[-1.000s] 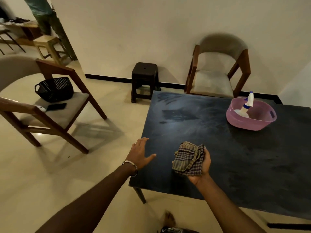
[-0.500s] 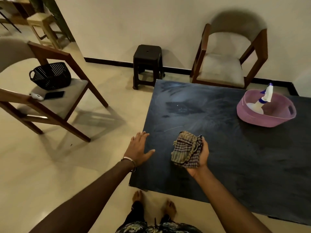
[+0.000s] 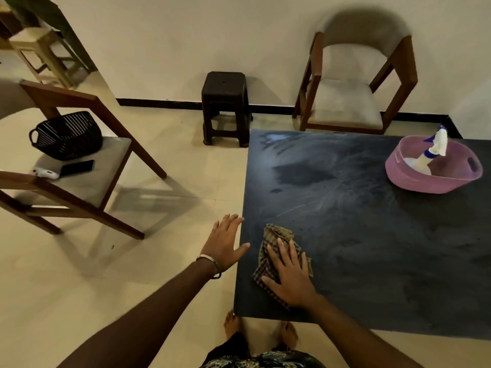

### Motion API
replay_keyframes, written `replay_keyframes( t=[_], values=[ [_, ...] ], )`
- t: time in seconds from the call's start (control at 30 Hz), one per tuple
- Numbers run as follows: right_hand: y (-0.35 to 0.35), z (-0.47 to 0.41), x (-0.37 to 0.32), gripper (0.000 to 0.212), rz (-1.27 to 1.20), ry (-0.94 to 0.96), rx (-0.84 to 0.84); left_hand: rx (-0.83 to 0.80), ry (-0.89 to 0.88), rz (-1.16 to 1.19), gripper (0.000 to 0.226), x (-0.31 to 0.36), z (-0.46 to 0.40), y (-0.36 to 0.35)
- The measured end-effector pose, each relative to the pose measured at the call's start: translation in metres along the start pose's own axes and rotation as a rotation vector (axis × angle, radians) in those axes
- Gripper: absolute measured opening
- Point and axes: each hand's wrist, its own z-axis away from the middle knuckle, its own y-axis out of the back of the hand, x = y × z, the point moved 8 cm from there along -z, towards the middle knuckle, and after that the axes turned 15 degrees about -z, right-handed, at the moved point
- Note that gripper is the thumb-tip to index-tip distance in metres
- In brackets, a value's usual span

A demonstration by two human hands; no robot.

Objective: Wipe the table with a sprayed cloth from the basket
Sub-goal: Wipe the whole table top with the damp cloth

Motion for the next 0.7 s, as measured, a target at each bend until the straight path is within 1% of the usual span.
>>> replay_keyframes(
  t=[0.07,0.1,0.2,0.3,0.37,0.47,0.53,0.6,0.67,0.7],
  values=[
    [0.010,0.002,-0.003,0.079,0.057,0.009,0.088,-0.010,-0.011,-0.002,0.066,-0.006,0.003,-0.004],
    [0.013,0.000,-0.004,0.079,0.089,0.026,0.100,-0.014,-0.015,0.002,0.065,-0.010,0.004,-0.007],
    [0.008,-0.009,-0.006,0.078,0.160,0.077,0.012,-0.025,-0.039,0.026,0.064,-0.015,0.008,-0.018],
    [0.014,-0.017,-0.002,0.075,0.136,0.066,0.027,-0.027,-0.074,0.051,0.063,-0.012,0.011,-0.024],
    [0.029,-0.028,0.009,0.073,0.105,-0.008,0.101,-0.027,-0.096,0.061,0.060,-0.013,0.012,-0.029],
    [0.062,-0.053,0.044,0.072,0.003,-0.247,0.245,0.011,-0.090,0.077,0.056,-0.022,0.011,-0.024],
    [0.076,-0.067,0.061,0.072,-0.055,-0.354,0.278,0.032,-0.075,0.076,0.055,-0.032,0.010,-0.019],
    [0.077,-0.073,0.064,0.074,-0.068,-0.384,0.320,0.041,-0.057,0.074,0.056,-0.038,0.010,-0.016],
    [0.069,-0.072,0.046,0.078,-0.048,-0.329,0.383,0.047,-0.042,0.077,0.056,-0.043,0.008,-0.014],
    [0.060,-0.071,0.030,0.079,-0.016,-0.277,0.381,0.044,-0.037,0.081,0.056,-0.044,0.007,-0.015]
  ],
)
